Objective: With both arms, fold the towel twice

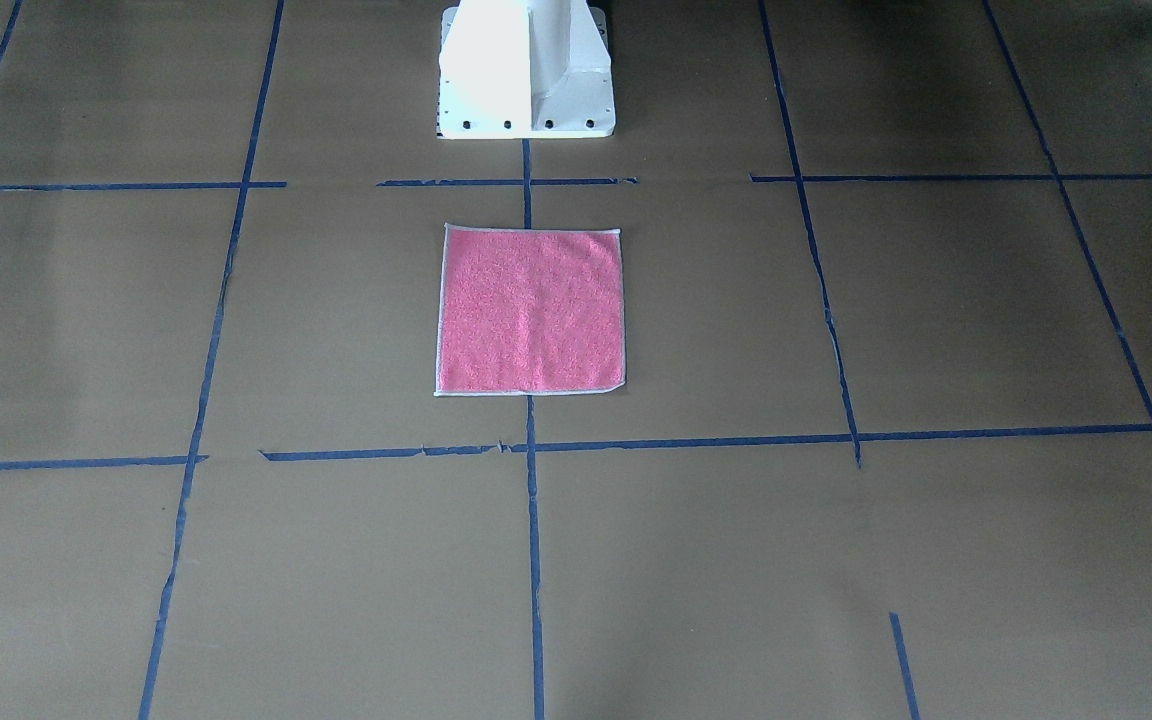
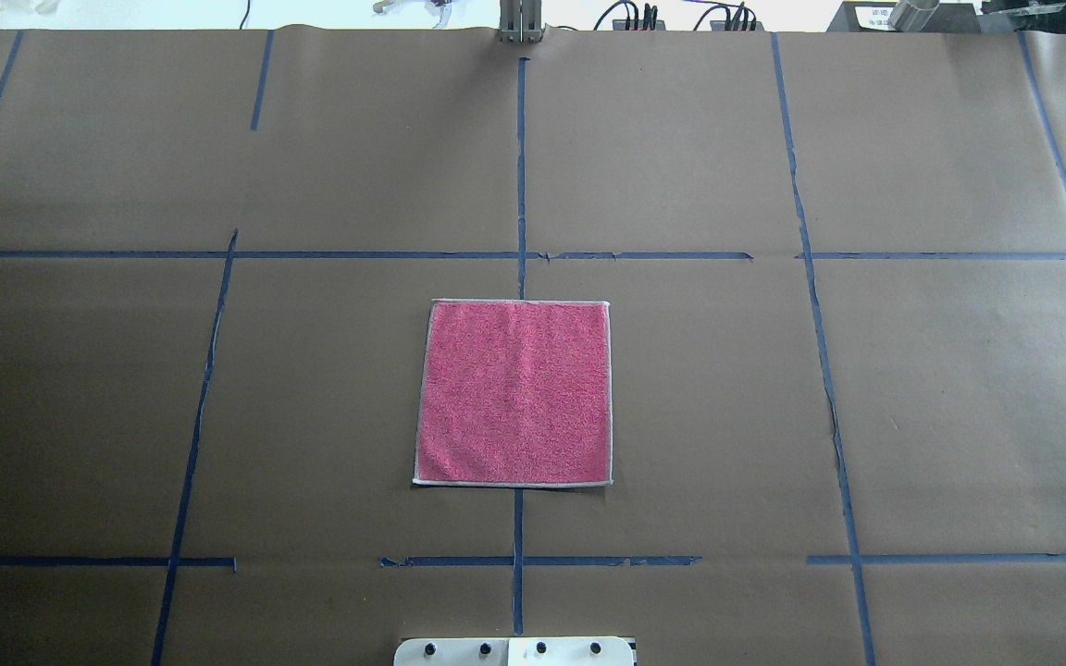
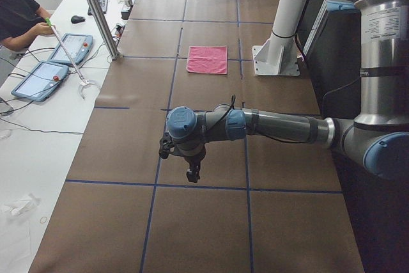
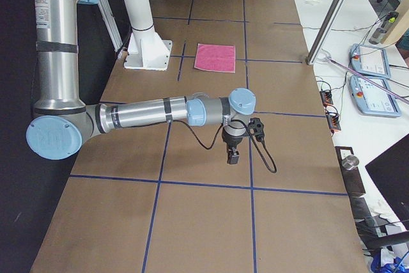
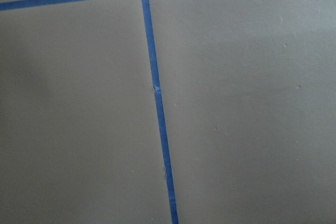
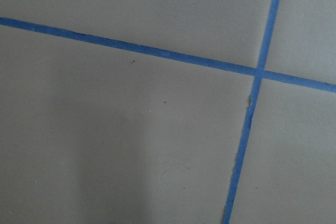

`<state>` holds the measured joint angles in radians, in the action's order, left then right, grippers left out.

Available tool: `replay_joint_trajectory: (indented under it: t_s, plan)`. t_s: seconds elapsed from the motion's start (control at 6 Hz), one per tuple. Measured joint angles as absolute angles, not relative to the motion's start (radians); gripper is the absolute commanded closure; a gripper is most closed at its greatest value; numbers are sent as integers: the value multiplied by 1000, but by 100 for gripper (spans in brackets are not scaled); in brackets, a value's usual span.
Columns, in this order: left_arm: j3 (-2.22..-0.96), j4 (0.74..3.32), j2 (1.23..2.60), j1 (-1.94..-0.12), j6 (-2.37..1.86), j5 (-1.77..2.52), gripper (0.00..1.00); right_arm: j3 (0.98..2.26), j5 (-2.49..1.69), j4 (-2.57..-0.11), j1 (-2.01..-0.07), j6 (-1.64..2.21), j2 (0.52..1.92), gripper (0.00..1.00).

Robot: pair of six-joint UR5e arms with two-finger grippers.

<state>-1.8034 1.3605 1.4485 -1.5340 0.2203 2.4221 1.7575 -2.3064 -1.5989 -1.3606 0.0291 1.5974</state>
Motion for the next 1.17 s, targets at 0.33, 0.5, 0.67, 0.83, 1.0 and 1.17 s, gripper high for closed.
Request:
replay_joint_trajectory:
  t_s: [0.33,0.5,0.67,0.83,1.0,1.17]
  plan:
    - [-1826,1397,1450,-1514,167,2466,0,1817,-2307,-1543,-1257,151,1594,0]
    - [-1847,1448,1451,-1473,73,2506,0,1873,-2306,-1497,-1186,287,1593,0]
    - [-1858,1542,1453,-1411,-61,2521,0,1929,-2299,-1466,-1103,452,1579,0]
    - [-1858,1648,1463,-1337,-227,2521,0,1975,-2285,-1455,-1008,653,1539,1]
    - [-1855,1726,1489,-1264,-394,2517,0,2010,-2241,-1453,-905,852,1487,2]
    - [-1851,1763,1528,-1204,-531,2515,0,2039,-2170,-1453,-791,1014,1432,3]
